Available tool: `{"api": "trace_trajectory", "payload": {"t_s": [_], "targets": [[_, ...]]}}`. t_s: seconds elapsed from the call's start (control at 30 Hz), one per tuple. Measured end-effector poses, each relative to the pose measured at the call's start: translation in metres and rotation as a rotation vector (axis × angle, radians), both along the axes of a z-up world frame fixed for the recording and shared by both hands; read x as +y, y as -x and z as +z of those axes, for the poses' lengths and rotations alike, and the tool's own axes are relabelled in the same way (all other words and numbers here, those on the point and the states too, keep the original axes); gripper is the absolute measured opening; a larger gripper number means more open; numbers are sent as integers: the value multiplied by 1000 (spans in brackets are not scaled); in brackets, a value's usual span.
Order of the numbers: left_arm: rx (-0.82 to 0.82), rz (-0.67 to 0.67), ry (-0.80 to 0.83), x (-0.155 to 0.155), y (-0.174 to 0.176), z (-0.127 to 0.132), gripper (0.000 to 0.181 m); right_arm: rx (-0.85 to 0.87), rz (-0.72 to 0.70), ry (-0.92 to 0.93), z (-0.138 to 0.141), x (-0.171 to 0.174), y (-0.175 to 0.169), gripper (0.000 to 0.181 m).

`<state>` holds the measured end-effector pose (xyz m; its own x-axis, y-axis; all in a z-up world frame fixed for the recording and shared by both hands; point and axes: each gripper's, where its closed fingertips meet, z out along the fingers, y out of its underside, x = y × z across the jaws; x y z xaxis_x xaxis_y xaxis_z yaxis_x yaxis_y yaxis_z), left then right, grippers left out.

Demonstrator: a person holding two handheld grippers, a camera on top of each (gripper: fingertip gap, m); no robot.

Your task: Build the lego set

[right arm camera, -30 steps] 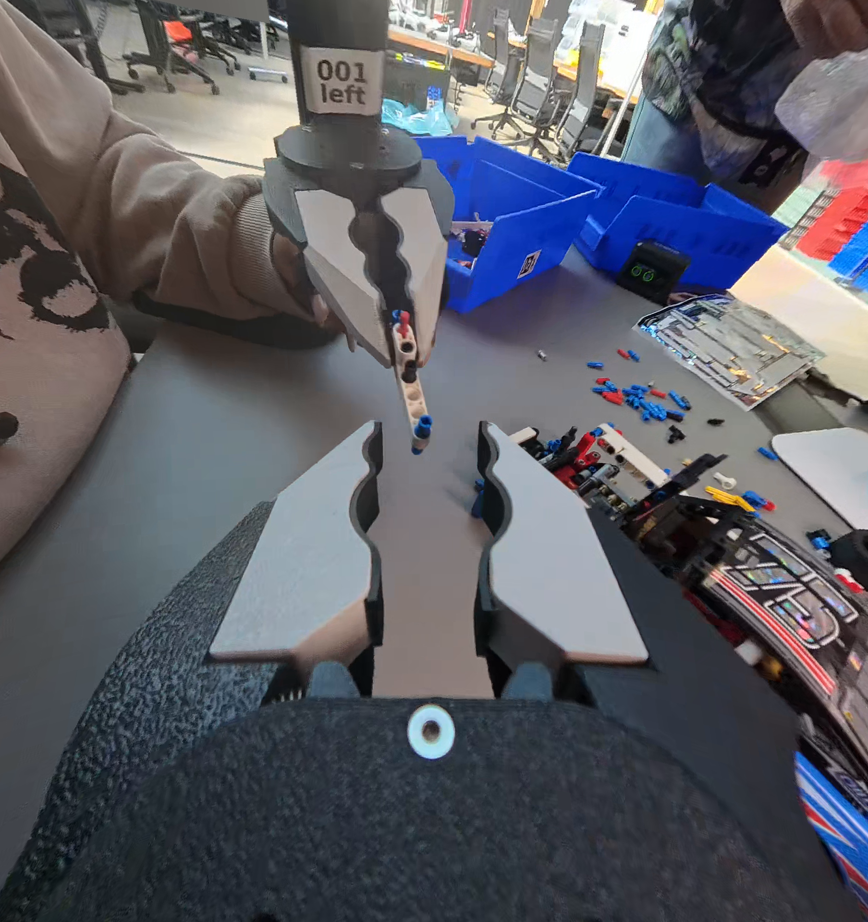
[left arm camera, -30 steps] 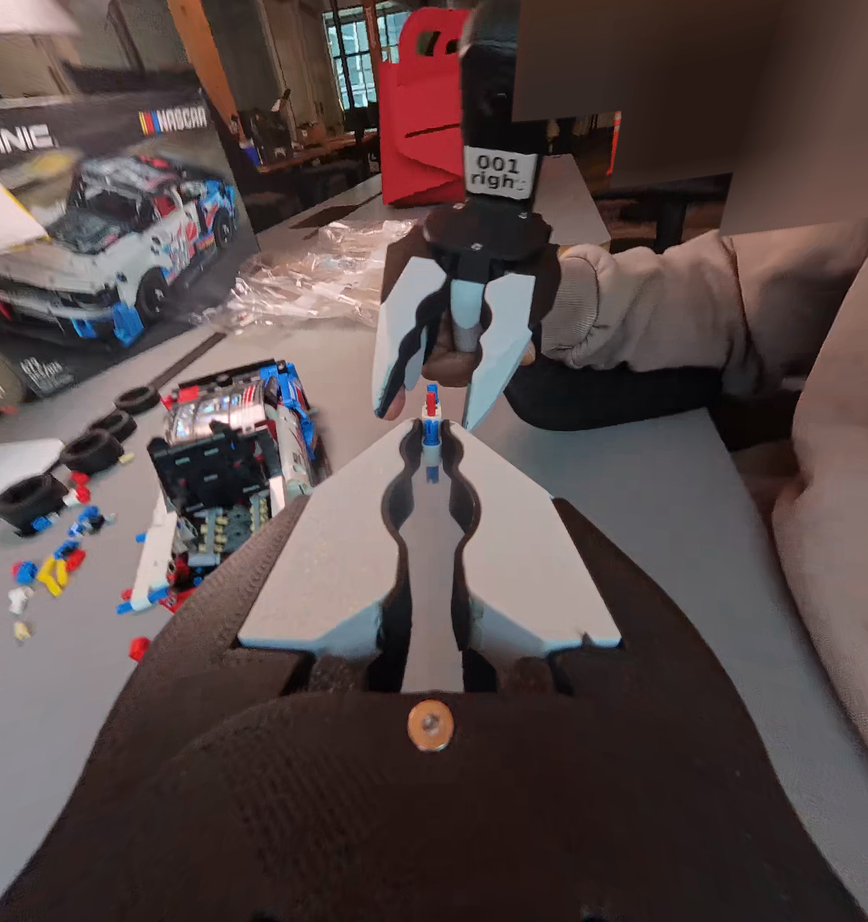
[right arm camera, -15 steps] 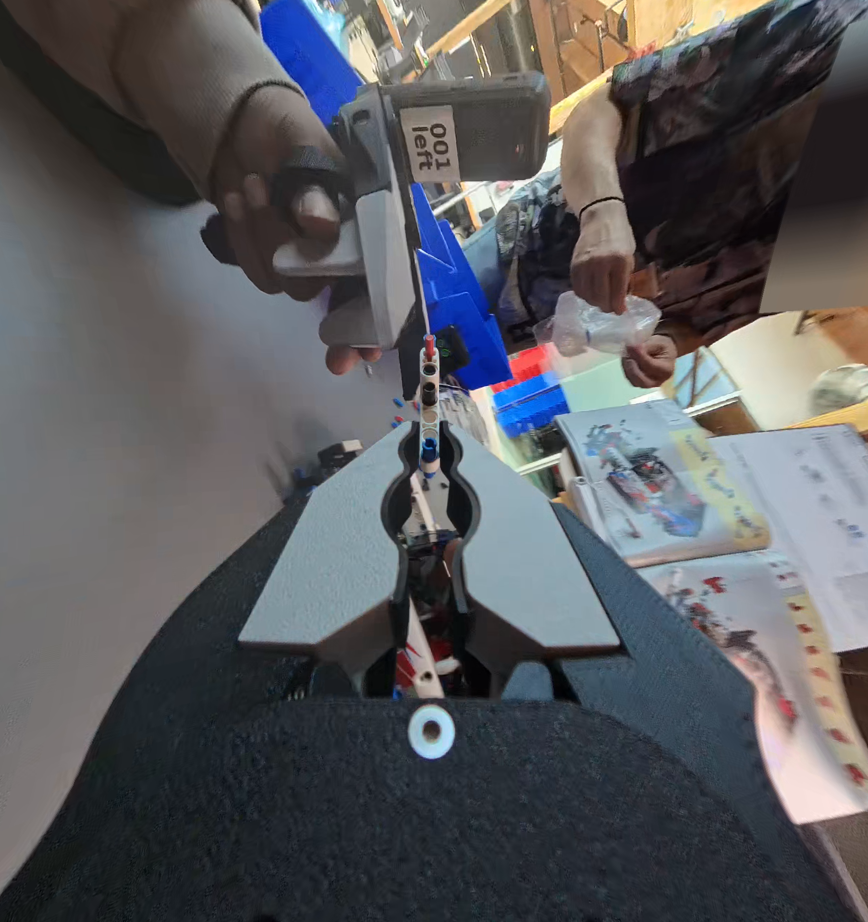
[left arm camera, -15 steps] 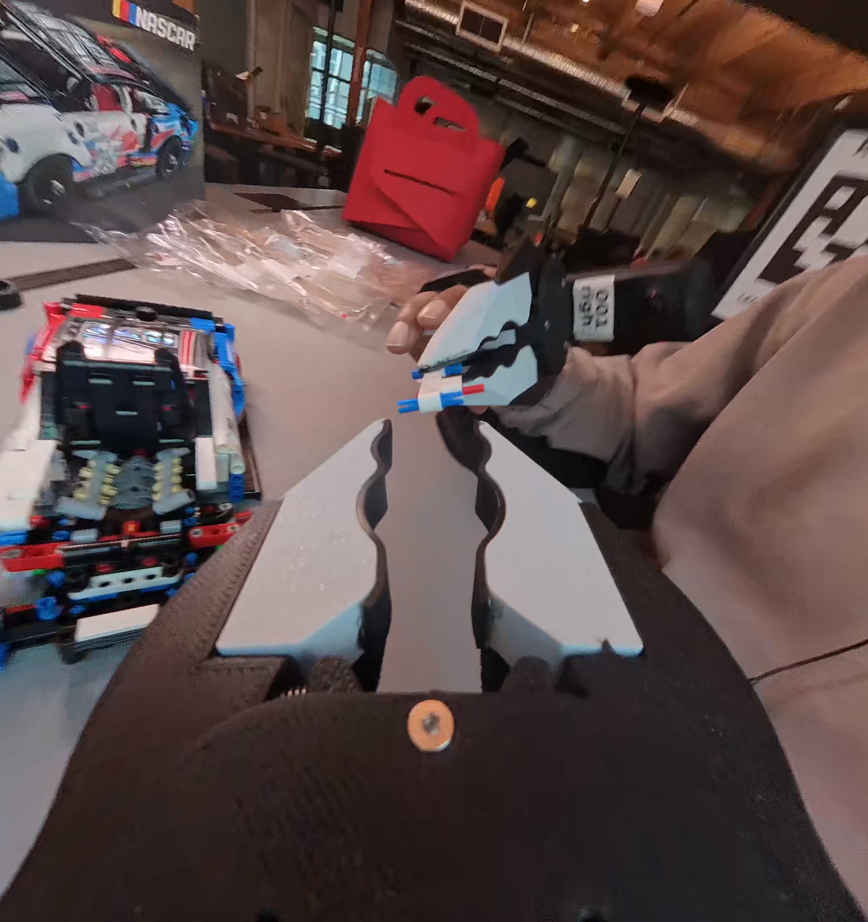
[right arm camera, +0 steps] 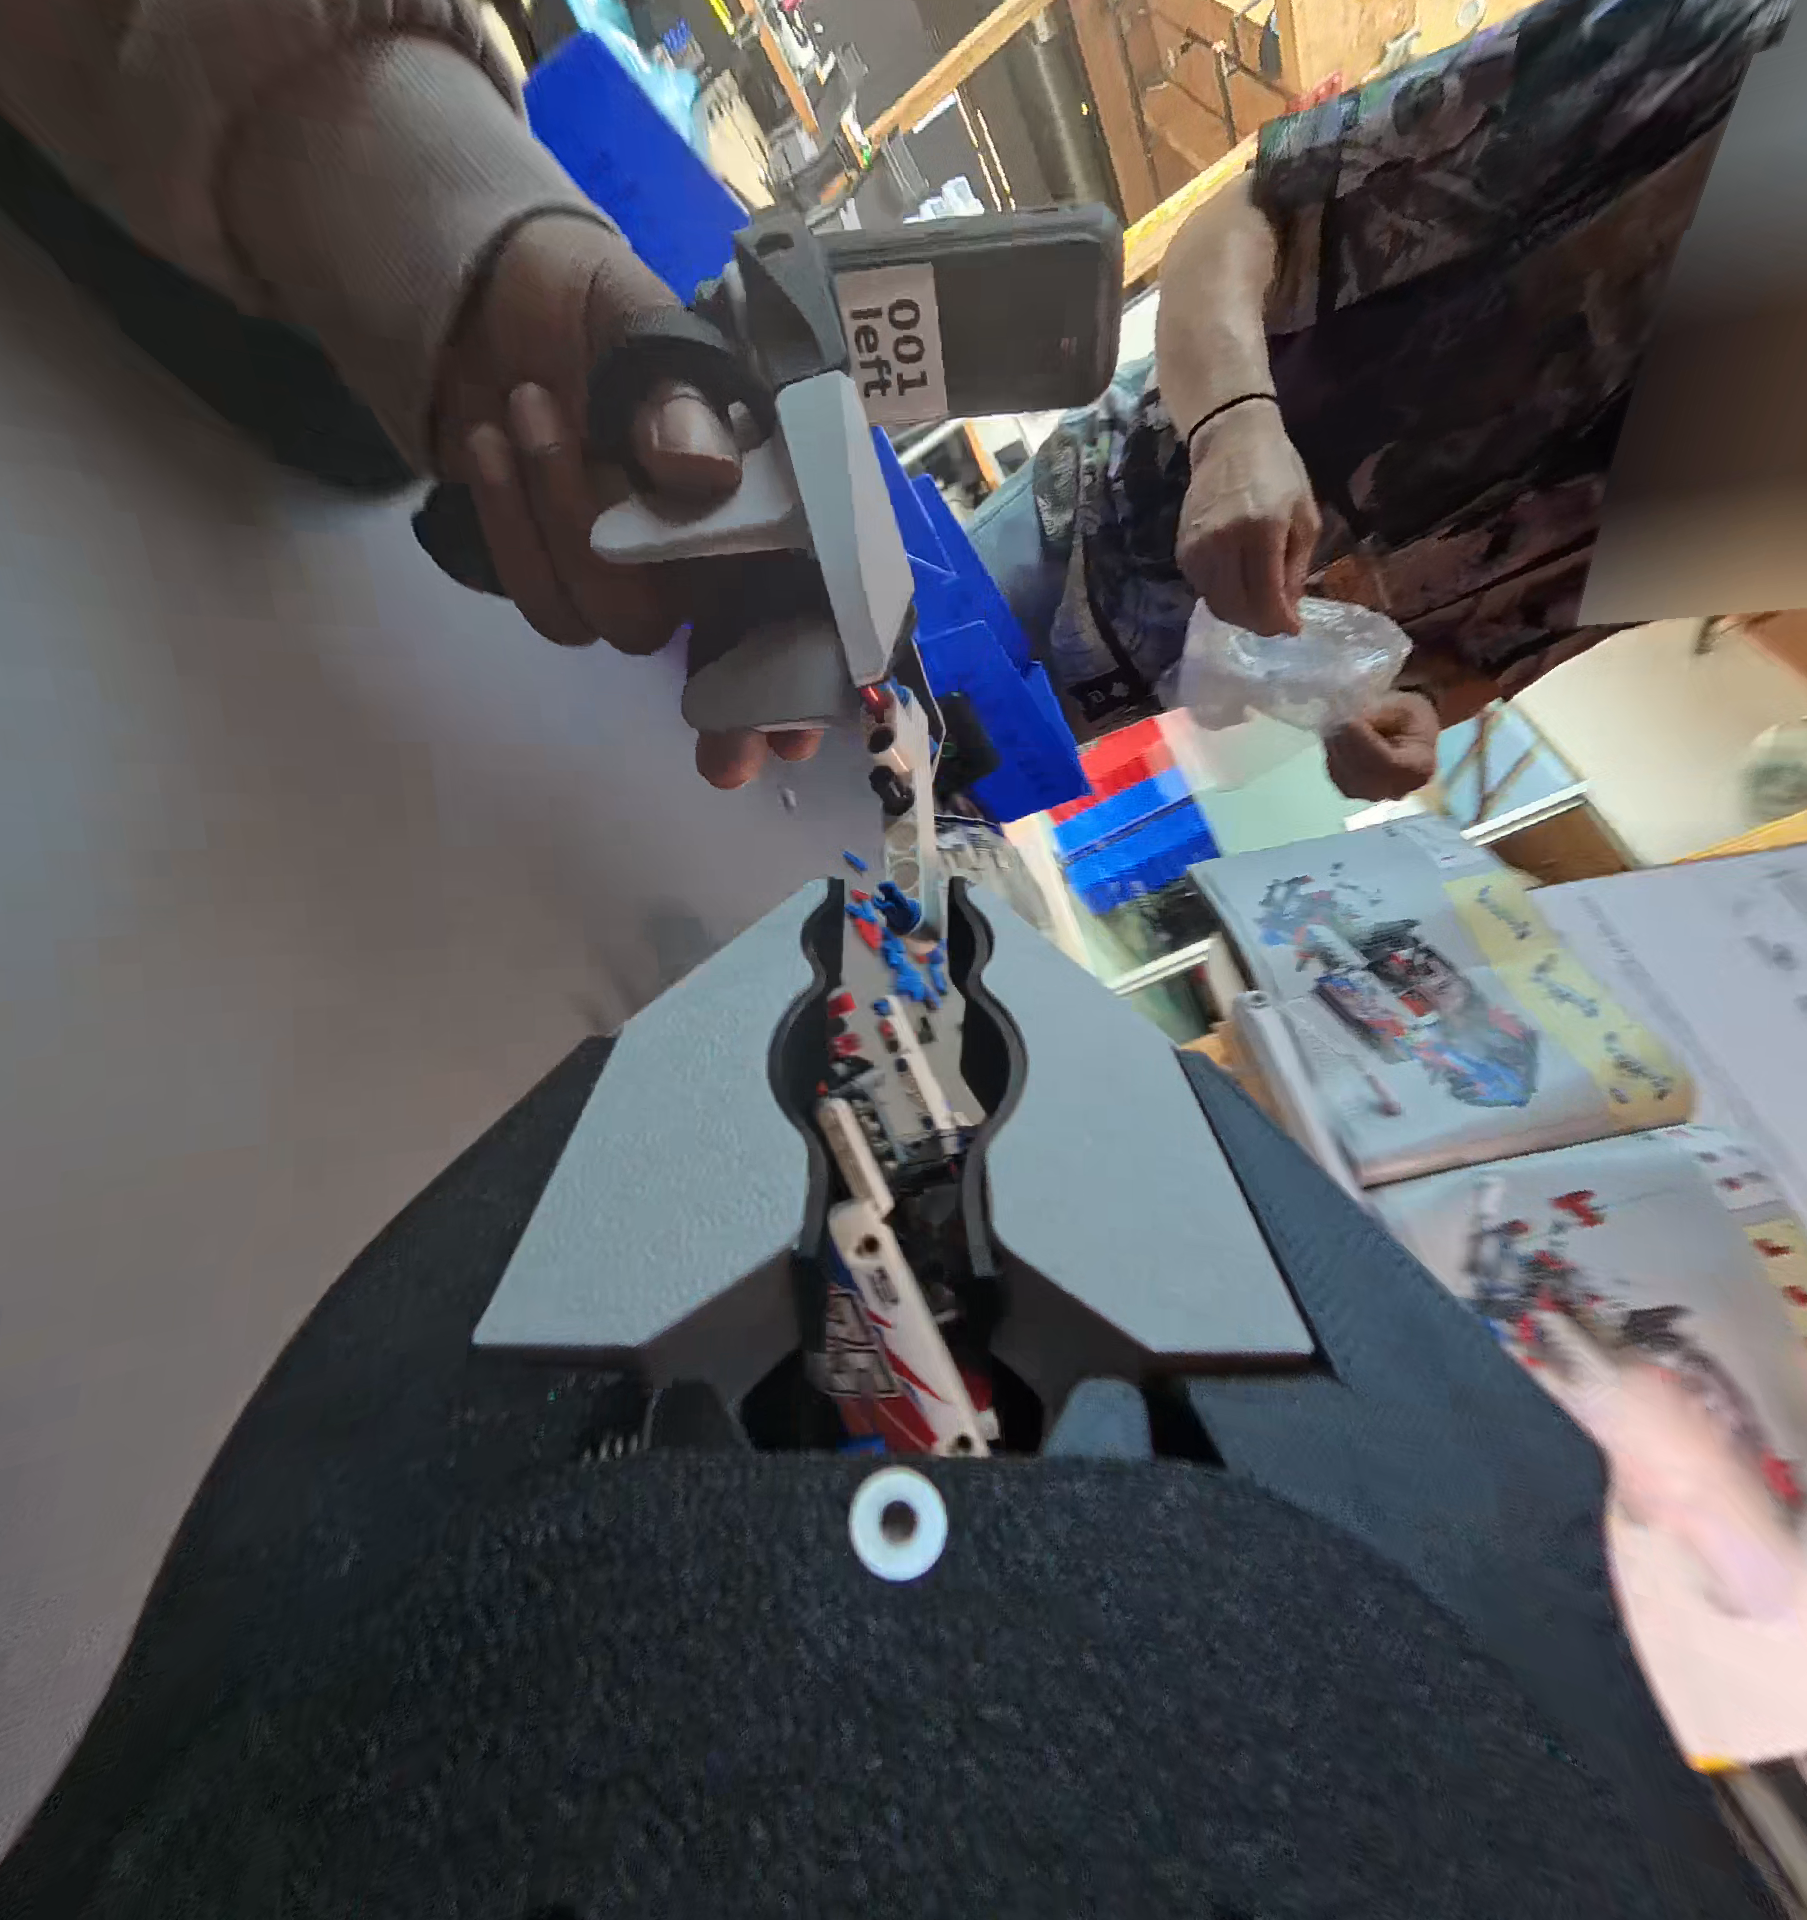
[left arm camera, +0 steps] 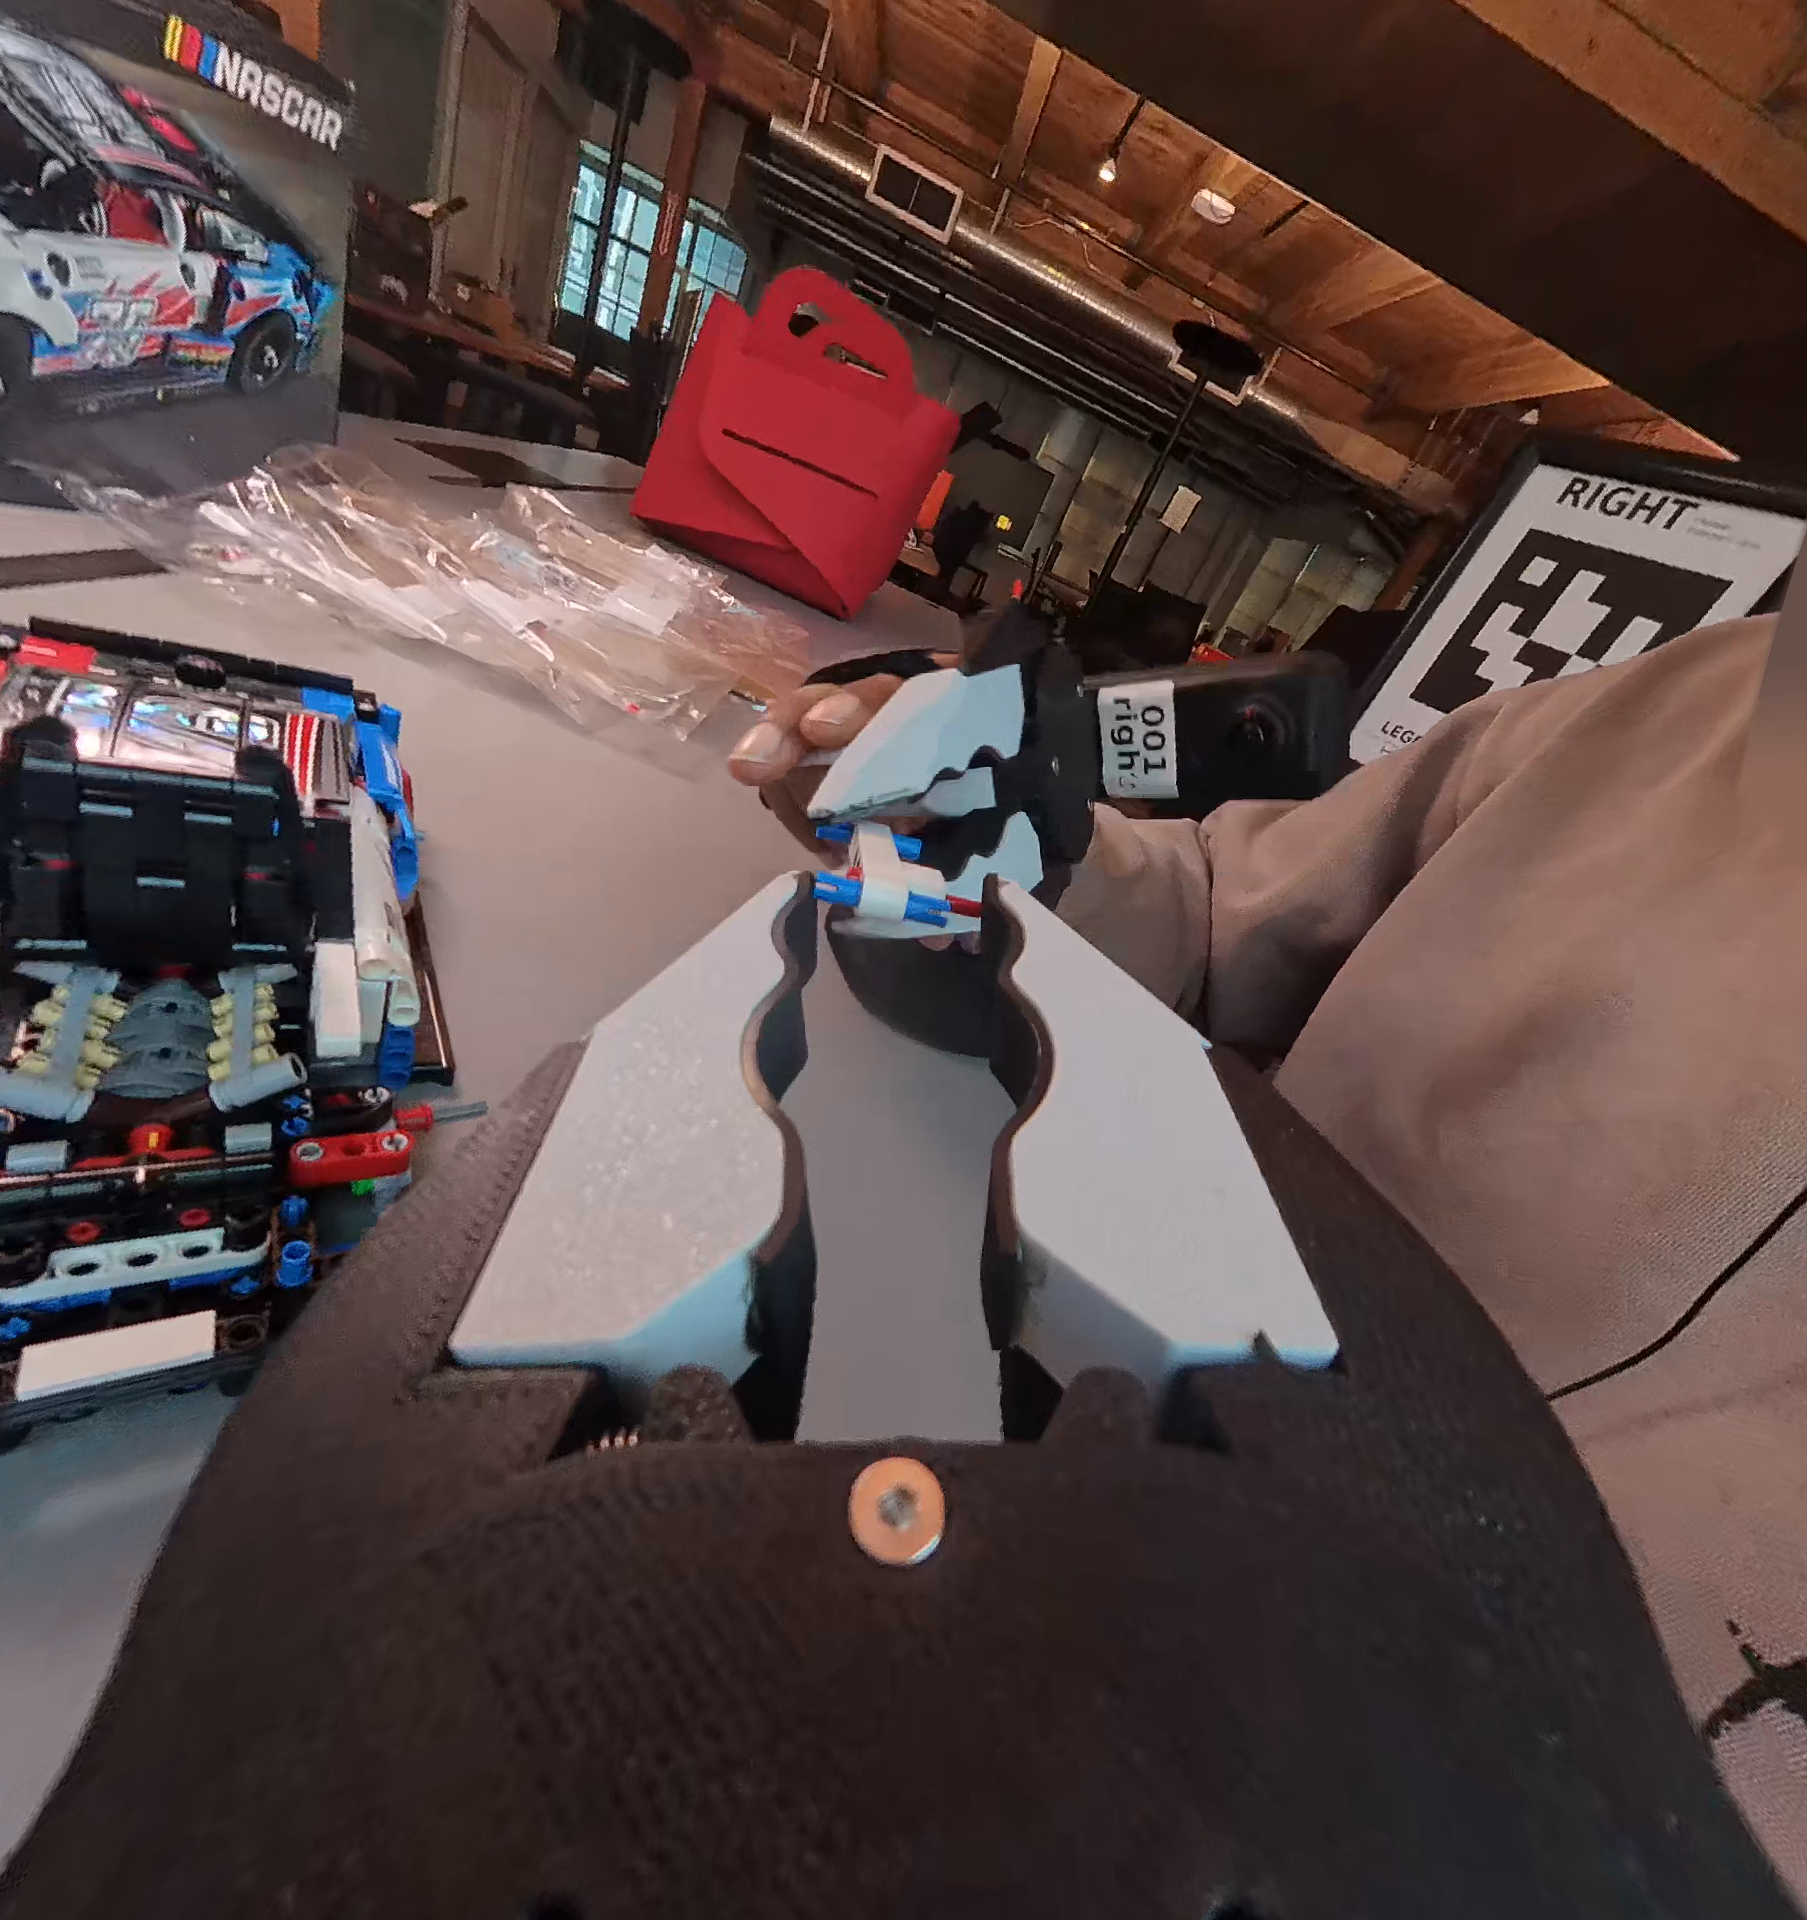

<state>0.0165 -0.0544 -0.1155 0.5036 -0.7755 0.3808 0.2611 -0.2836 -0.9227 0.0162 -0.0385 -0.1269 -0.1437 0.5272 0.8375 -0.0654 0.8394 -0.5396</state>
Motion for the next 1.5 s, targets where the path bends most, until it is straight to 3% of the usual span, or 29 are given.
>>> {"api": "trace_trajectory", "payload": {"t_s": [0.13, 0.23, 0.27, 0.3, 0.33, 0.63, 0.87, 0.97, 1.0, 1.13, 1.4, 1.5], "targets": [[162, 32, -127, -4, -2, -1, 30, -169, 125, 508, 3, 2, -6, 46], [204, 17, -186, -9, -10, 0, 30, -338, 206, 740, -6, -5, -9, 63], [204, 1, -185, -10, -13, -2, 30, -364, 240, 773, -8, -11, -10, 57], [212, -11, -178, -11, -16, -4, 30, -360, 271, 786, -6, -17, -11, 38], [219, -22, -178, -11, -19, -7, 30, -345, 300, 780, -3, -21, -13, 24], [234, -45, -159, -12, -23, -14, 29, -384, 303, 735, -2, -21, -20, 24], [428, -45, -21, -4, -29, -57, 30, -578, 203, 616, -38, -12, -29, 24], [507, 15, -4, 2, -19, -69, 11, -650, 145, 630, -55, 3, -33, 24], [526, 37, 7, 5, -15, -72, 16, -676, 125, 636, -62, 8, -35, 24], [544, 84, 28, 10, -6, -73, 23, -865, -52, 528, -121, 30, -42, 24], [560, 124, 52, 15, 0, -78, 25, -870, -121, 483, -125, 36, -39, 27], [572, 160, 61, 18, 7, -79, 29, -882, -127, 530, -124, 39, -41, 39]]}}
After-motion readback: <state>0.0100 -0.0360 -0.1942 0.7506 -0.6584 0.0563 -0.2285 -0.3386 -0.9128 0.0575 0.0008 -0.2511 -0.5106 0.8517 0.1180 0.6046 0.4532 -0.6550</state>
